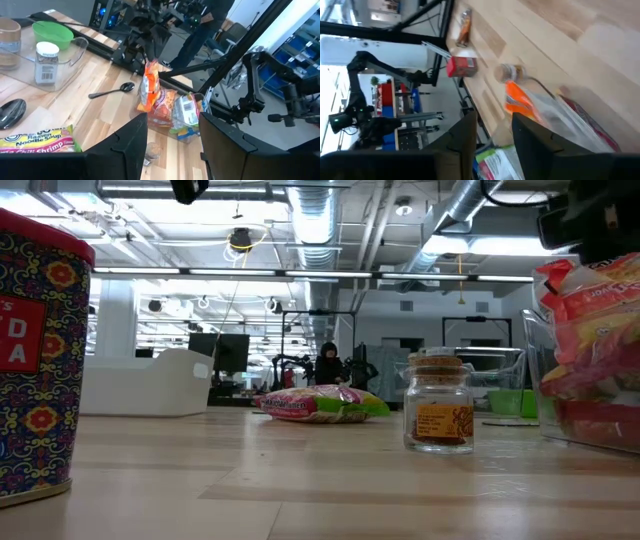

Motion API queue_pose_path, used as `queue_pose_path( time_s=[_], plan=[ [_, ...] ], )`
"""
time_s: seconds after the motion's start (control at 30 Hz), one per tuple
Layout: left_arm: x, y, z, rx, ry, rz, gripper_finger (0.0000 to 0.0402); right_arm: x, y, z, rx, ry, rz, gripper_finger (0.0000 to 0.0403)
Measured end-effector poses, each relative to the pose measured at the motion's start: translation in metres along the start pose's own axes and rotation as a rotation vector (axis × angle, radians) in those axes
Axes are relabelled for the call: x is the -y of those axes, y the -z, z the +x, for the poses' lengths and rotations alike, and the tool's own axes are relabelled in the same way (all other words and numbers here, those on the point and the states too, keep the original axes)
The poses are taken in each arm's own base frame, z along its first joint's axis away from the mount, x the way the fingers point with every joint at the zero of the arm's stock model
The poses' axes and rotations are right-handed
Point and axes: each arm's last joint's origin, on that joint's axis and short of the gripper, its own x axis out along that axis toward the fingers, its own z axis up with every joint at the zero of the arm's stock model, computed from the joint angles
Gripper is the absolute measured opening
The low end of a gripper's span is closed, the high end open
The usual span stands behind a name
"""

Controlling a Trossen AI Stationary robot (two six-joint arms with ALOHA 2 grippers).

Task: Pick & Place Food Item
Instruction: Put the orange noodle pack into the bottom transparent bin, then put the green noodle pack into the bottom transparent bin

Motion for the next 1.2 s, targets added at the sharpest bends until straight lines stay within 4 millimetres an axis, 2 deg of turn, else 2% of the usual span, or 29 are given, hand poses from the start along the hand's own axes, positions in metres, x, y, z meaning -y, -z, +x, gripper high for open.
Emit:
queue_pose_path(
  time_s=[0.37,0.53,0.67,0.8,0.9,1.03,1.13,1.2],
  plan=[
    [0.000,0.005,0.015,-0.015,-0.009,0.005,0.0172,0.007,0.000,0.011,-0.051,0.107,-0.009,0.0089],
    [-0.001,0.004,0.015,0.012,-0.034,0.012,0.0172,-0.001,-0.005,0.008,0.022,0.021,-0.032,0.0088],
    [0.001,0.000,0.015,0.064,-0.042,0.057,0.0172,-0.010,-0.009,0.000,0.122,-0.088,-0.064,0.0088],
    [-0.005,0.003,0.023,0.074,-0.137,0.114,0.0178,-0.019,-0.012,-0.012,0.212,-0.207,-0.115,0.0088],
    [-0.015,0.005,0.035,0.044,-0.182,0.114,0.0198,-0.025,-0.015,-0.021,0.273,-0.295,-0.146,0.0088],
    [-0.031,0.012,0.063,-0.100,-0.206,0.141,0.0234,-0.032,-0.019,-0.030,0.348,-0.388,-0.165,0.0088],
    [-0.037,0.008,0.086,-0.232,-0.237,0.247,0.0254,-0.036,-0.021,-0.034,0.390,-0.422,-0.179,0.0088],
    [-0.049,0.001,0.100,-0.323,-0.313,0.225,0.0262,-0.040,-0.023,-0.039,0.415,-0.434,-0.197,0.0088]
  ],
)
